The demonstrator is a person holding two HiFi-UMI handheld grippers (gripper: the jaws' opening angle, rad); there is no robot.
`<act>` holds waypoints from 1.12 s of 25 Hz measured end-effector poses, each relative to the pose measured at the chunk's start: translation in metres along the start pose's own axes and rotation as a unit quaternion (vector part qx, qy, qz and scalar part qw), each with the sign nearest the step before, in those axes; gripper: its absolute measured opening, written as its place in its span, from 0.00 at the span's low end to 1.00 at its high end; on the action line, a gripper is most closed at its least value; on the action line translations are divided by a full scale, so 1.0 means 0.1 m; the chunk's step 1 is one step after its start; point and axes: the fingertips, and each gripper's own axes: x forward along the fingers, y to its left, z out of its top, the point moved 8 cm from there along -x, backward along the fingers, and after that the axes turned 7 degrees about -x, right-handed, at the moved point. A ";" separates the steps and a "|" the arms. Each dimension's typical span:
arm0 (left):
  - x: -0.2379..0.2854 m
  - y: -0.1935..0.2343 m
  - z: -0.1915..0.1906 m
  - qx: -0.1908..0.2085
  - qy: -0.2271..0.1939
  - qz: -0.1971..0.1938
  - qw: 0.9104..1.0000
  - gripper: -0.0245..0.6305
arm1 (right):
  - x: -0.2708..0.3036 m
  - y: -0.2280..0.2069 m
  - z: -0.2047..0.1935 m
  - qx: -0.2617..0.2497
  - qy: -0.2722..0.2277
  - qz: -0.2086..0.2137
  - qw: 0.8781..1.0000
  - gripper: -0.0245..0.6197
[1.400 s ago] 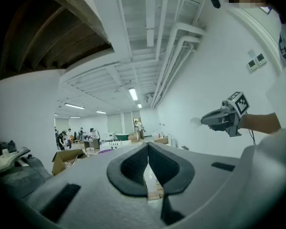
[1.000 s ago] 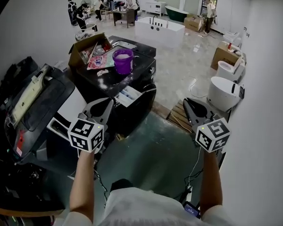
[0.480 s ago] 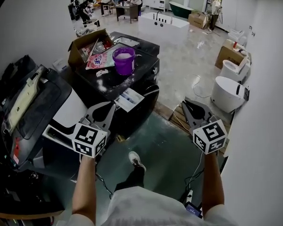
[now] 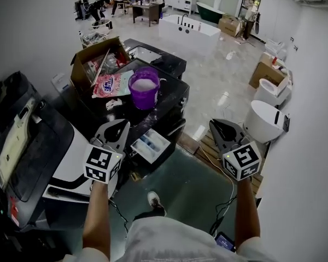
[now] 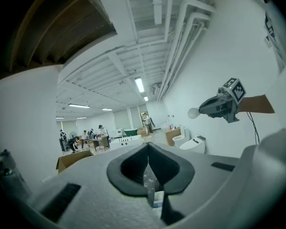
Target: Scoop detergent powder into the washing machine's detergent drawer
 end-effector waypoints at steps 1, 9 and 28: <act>0.11 0.11 0.01 0.001 0.000 0.001 1.000 0.05 | 0.16 -0.07 0.02 -0.002 0.000 0.002 1.000 0.06; 0.68 0.86 -0.12 -0.016 0.016 0.020 1.000 0.05 | 1.25 -0.35 0.08 -0.014 0.011 0.033 0.999 0.06; 1.12 1.59 -0.31 -0.051 0.056 0.122 0.990 0.05 | 3.17 -0.61 0.07 -0.070 0.008 0.209 0.975 0.06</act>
